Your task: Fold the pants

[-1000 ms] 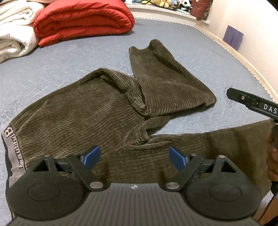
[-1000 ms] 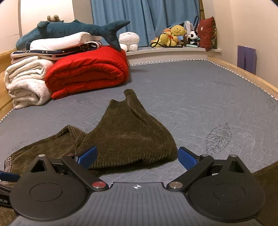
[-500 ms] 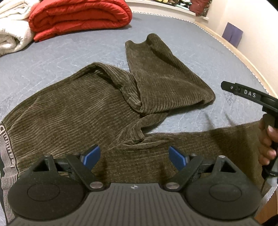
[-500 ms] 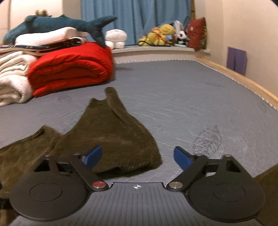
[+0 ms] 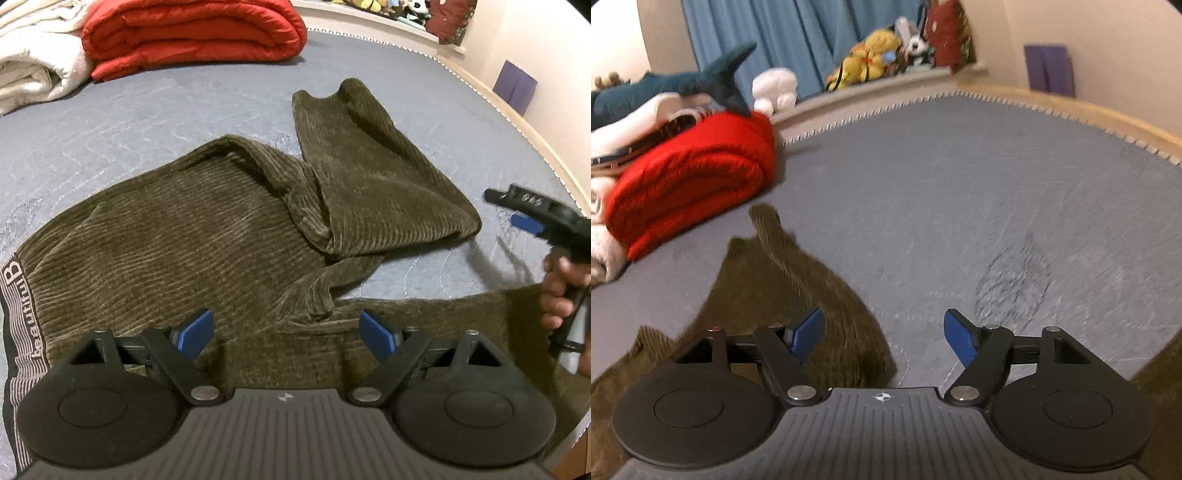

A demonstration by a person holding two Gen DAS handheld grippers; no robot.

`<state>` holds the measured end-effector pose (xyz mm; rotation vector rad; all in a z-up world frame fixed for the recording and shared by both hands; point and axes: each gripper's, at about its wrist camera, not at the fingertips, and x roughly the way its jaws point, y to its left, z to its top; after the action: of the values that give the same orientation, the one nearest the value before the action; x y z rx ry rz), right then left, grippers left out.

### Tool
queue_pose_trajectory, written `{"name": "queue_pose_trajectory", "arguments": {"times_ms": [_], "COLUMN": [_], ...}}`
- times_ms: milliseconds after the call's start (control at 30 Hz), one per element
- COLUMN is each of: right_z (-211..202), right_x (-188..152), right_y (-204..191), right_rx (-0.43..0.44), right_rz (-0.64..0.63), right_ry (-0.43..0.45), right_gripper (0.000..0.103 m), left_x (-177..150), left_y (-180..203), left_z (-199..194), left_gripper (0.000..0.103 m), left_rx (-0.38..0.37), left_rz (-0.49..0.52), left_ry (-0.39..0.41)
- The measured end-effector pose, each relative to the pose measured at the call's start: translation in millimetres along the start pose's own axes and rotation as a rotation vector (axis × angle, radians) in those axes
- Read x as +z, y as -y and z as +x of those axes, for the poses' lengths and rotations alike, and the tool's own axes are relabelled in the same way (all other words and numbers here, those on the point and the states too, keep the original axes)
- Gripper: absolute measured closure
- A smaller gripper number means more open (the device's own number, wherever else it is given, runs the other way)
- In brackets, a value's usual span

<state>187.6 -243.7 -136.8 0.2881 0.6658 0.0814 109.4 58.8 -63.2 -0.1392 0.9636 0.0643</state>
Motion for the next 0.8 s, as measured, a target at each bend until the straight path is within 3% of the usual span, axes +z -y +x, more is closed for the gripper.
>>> {"name": "queue_pose_trajectory", "arguments": {"times_ms": [233, 367, 433, 467, 500, 533, 667, 800], "right_z": [30.3, 40.3, 41.2, 40.5, 38.7, 35.8, 12.4, -34.0], "right_x": [-7.2, -12.8, -14.4, -14.5, -13.9, -12.4, -2.3, 4.5], "right_y": [-13.1, -23.1, -26.4, -28.7, -31.7, -34.2, -38.9, -62.3], "right_rx": [0.035, 0.007, 0.032, 0.023, 0.006, -0.002, 0.07, 0.251], "right_rz": [-0.033, -0.072, -0.083, -0.097, -0.121, -0.143, -0.158, -0.313], "right_ry": [-0.07, -0.082, -0.096, -0.093, -0.082, -0.072, -0.019, 0.034], "right_gripper": [0.026, 0.028, 0.05, 0.055, 0.073, 0.084, 0.086, 0.087], "left_x": [2.9, 4.5, 5.5, 6.2, 6.8, 7.4, 7.7, 6.6], "left_y": [4.2, 4.4, 3.0, 1.6, 0.8, -0.6, -6.5, -12.6], "left_z": [-1.0, -1.2, -2.2, -3.0, -3.9, -5.1, -10.7, -17.8], "left_gripper": [0.013, 0.013, 0.013, 0.013, 0.013, 0.013, 0.013, 0.013], "left_rx": [-0.013, -0.018, -0.017, -0.016, -0.012, -0.007, 0.006, 0.018], "left_rz": [0.005, 0.004, 0.004, 0.002, 0.001, 0.0, -0.004, -0.006], "left_ry": [-0.005, -0.004, -0.001, 0.002, 0.005, 0.01, 0.026, 0.045]}}
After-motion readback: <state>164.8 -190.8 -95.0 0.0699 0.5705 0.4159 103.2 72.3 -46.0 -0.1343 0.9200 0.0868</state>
